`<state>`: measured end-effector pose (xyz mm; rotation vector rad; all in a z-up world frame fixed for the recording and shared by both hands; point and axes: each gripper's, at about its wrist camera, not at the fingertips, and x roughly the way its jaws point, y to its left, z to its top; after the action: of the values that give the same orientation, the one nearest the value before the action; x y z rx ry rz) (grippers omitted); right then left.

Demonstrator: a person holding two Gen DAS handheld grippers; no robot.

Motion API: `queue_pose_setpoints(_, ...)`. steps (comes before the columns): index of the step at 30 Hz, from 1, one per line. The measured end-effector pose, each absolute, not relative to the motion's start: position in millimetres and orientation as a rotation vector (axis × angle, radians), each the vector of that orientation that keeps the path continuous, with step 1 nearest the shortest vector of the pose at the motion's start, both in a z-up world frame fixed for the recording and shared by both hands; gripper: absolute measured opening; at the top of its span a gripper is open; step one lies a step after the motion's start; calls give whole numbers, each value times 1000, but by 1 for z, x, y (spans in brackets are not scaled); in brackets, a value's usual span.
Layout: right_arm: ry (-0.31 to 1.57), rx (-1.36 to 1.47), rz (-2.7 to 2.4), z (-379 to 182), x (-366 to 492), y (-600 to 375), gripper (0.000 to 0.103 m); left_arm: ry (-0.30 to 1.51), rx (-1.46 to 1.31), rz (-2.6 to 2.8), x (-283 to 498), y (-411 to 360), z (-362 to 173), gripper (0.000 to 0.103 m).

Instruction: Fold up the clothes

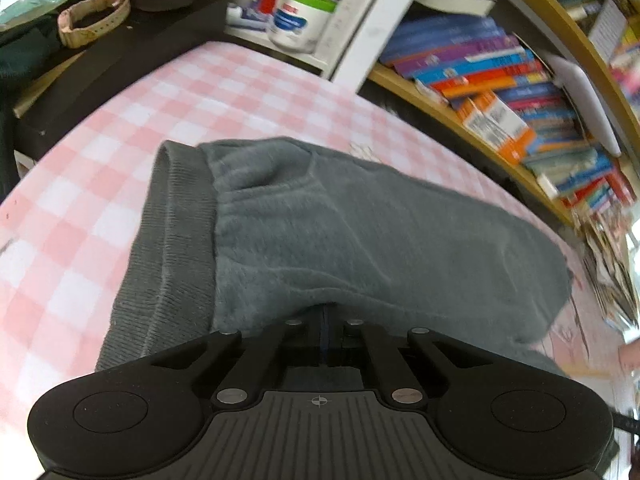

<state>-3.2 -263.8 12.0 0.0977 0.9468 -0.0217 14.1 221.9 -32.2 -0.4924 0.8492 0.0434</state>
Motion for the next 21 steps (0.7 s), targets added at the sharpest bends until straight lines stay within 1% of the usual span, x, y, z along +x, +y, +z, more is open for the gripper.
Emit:
queue_pose_setpoints(6,920,84,-6,10,30,-260,28,836,-489,75,40,240,-33,5)
queue_pose_setpoints(13,899,-4,45,8,85,-235,28,844,-414,123,71,244,-30,5)
queue_pose_setpoints(17,900,-42,61,8,100,-229,28,851,-389,125,70,241,-29,5)
queue_pose_setpoints(19,900,-45,66,10,98,-230,28,850,-364,145,61,237,-25,5)
queue_pose_setpoints(21,890,-35,55,15,86,-233,30,832,-340,161,43,232,-20,5)
